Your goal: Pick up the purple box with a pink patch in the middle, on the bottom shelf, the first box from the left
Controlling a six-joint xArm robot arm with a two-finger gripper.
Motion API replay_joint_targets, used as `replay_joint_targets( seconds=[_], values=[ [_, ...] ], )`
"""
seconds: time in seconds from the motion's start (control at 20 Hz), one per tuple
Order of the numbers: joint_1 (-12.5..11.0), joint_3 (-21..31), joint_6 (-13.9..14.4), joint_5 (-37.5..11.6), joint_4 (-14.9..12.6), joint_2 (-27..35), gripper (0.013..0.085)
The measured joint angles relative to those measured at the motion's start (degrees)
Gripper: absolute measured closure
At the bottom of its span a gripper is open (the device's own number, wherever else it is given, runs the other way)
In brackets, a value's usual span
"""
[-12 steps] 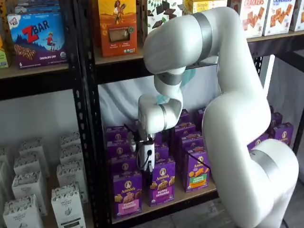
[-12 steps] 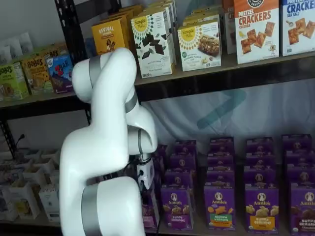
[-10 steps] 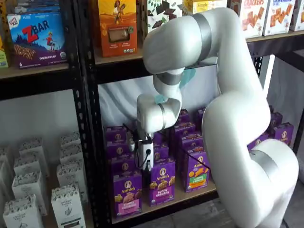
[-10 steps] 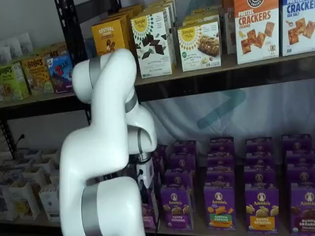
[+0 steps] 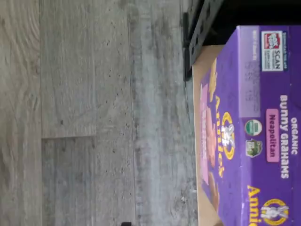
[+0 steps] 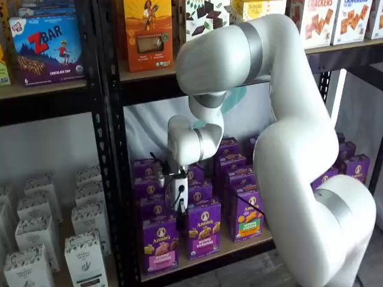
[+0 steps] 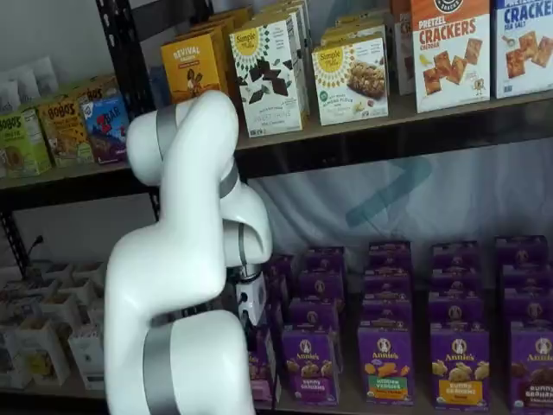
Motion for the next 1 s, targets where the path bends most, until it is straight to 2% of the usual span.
replay_joint_targets(
  seconds=[0.35,1.0],
  values=[
    [0.37,-1.17,-1.5,-1.09,2.09,0.83,0.013],
    [1.21,-5.5,-1.53,-1.91,3.03,5.38,0.013]
  ],
)
